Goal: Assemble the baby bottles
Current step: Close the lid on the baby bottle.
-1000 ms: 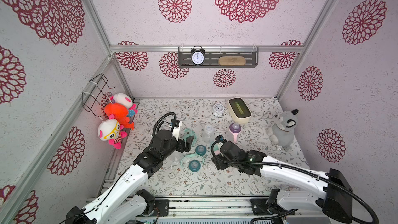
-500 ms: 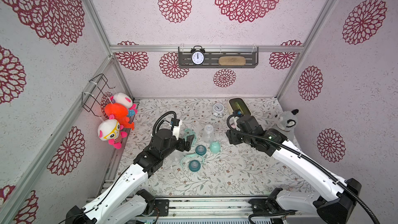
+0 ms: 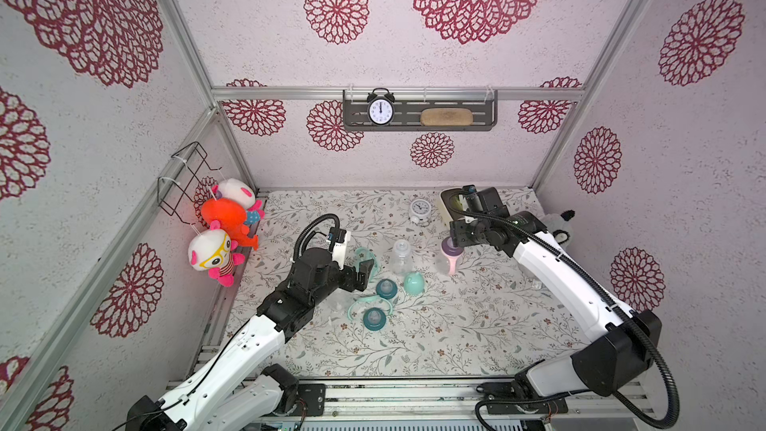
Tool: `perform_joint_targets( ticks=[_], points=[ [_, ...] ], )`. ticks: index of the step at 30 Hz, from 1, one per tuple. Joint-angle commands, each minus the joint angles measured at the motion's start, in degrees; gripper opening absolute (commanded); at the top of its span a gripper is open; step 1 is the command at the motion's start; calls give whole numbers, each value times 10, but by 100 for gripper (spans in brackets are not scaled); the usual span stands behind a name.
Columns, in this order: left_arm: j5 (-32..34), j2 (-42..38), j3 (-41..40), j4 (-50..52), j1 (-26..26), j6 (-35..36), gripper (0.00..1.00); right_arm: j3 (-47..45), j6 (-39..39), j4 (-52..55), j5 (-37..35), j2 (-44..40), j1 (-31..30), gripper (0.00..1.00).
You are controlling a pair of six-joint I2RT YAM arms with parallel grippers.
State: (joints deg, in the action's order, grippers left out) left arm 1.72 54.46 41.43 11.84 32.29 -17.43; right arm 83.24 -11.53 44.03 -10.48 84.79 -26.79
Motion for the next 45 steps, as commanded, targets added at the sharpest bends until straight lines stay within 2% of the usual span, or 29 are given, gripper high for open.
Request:
perform_joint_targets(
  ticks=[1, 25, 45],
  points=[
    [-7, -2, 14, 3, -6, 0, 98, 22, 19, 5, 18, 12, 7, 70],
    [-3, -13, 8, 3, -5, 3, 98, 52, 25, 39, 44, 100, 22, 71],
    [-5, -12, 6, 3, -5, 5, 98, 36, 24, 46, 60, 115, 22, 72]
  ],
)
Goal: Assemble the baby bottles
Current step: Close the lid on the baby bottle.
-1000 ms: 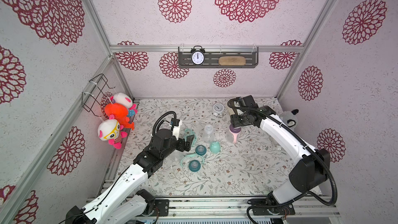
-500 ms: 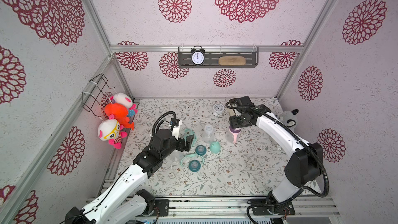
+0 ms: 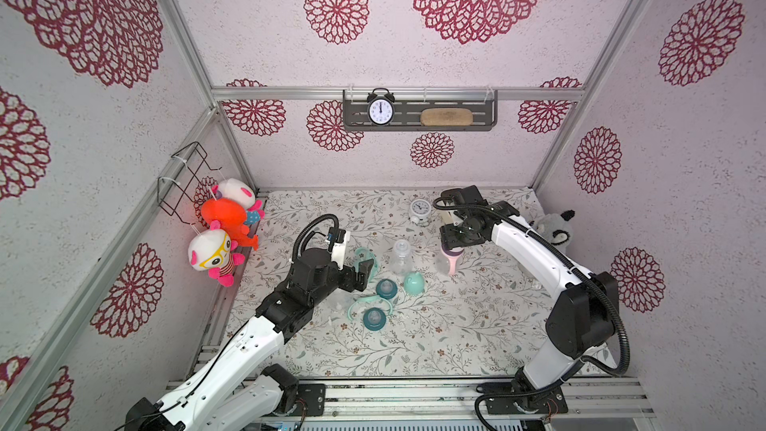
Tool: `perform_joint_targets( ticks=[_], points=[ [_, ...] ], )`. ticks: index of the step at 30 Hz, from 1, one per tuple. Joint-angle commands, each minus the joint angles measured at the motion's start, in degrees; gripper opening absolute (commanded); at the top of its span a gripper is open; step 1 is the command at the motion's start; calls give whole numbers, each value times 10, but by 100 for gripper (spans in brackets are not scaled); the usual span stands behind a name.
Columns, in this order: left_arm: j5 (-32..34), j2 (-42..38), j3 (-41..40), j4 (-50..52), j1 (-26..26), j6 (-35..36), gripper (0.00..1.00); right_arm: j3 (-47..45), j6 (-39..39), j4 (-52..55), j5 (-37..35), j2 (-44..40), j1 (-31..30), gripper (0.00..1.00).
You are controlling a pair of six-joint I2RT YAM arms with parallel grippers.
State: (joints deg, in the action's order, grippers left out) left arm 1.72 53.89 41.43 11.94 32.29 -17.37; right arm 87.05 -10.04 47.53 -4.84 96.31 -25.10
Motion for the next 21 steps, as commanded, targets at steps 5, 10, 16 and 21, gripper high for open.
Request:
perform_joint_targets(
  ticks=[5, 10, 16, 21],
  points=[
    [-5, -5, 6, 2, -5, 4, 98, -16, 5, 2, 10, -7, 5, 72],
    [-6, -5, 6, 1, -6, 4, 98, -31, 4, -9, 10, -12, 4, 73],
    [-7, -6, 7, 1, -6, 4, 98, -31, 4, -15, 8, -8, 6, 73],
    [-7, -5, 8, 1, -6, 4, 98, -13, 4, -2, 0, -7, 6, 73]
  ],
)
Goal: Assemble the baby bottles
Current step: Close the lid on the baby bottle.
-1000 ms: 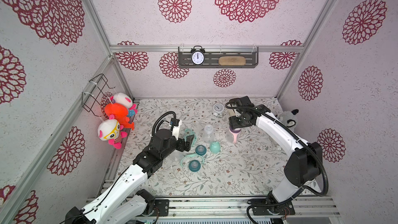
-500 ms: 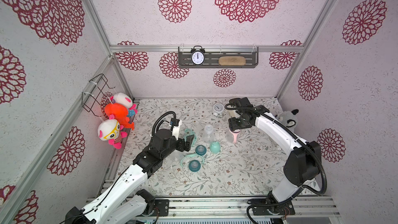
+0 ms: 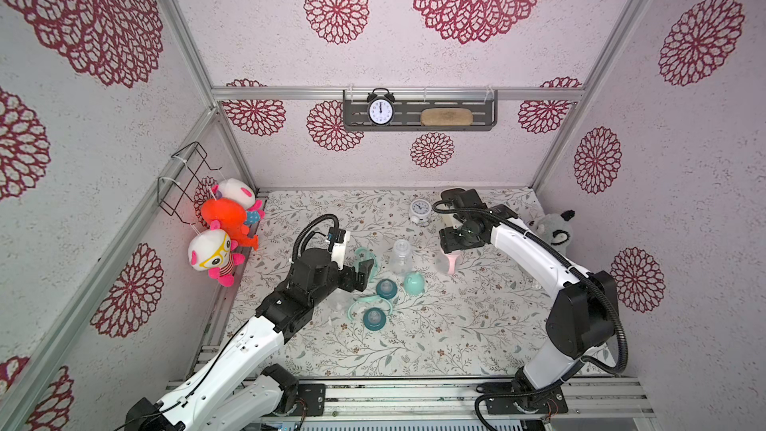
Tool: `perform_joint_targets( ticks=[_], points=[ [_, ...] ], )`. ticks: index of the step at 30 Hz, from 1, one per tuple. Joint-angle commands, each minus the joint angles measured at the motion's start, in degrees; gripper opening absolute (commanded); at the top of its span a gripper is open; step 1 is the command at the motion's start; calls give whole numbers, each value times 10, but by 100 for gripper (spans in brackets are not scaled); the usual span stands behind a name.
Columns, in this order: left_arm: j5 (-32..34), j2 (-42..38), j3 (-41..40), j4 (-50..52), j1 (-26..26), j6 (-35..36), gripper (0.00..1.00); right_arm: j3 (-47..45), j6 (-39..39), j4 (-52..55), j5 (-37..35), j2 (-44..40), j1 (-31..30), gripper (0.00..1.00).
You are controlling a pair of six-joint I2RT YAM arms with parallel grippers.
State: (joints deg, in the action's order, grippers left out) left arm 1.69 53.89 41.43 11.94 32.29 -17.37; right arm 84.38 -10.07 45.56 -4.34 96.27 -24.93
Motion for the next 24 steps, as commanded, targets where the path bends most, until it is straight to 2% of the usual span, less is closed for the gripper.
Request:
perform_joint_targets(
  ticks=[1, 24],
  points=[
    [-6, -4, 8, 1, -5, 5, 98, 19, 5, 22, -6, -7, 5, 73],
    [-10, 2, 10, 1, -6, 7, 98, 93, 17, 88, -12, 37, 5, 74]
  ],
)
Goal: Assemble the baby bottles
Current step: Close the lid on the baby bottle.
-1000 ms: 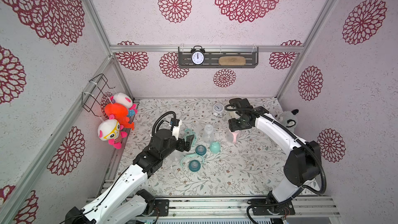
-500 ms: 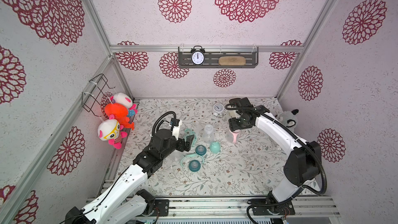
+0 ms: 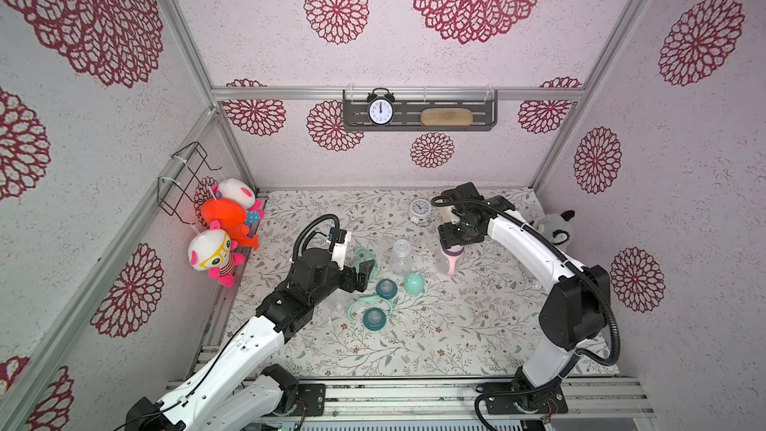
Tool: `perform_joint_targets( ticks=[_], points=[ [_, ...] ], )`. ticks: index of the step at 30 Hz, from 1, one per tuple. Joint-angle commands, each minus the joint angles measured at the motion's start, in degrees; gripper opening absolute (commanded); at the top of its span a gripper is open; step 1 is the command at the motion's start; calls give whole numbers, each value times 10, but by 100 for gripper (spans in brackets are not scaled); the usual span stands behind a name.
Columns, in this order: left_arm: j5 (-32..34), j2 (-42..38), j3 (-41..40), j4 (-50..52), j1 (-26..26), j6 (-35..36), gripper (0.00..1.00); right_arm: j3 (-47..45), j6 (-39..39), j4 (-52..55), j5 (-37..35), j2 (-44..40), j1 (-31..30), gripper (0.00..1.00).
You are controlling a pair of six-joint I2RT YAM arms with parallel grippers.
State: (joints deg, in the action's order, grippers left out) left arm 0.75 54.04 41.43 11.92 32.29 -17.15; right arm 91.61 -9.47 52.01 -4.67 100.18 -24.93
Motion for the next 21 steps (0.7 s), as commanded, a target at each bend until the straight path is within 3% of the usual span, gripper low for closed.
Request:
perform_joint_targets(
  ticks=[1, 21],
  points=[
    [-1, 0, 10, 1, -5, 4, 98, 20, 11, 24, -10, -3, 4, 74],
    [1, -4, 9, 3, -5, 5, 98, -22, 8, 0, 11, -4, 9, 75]
  ],
)
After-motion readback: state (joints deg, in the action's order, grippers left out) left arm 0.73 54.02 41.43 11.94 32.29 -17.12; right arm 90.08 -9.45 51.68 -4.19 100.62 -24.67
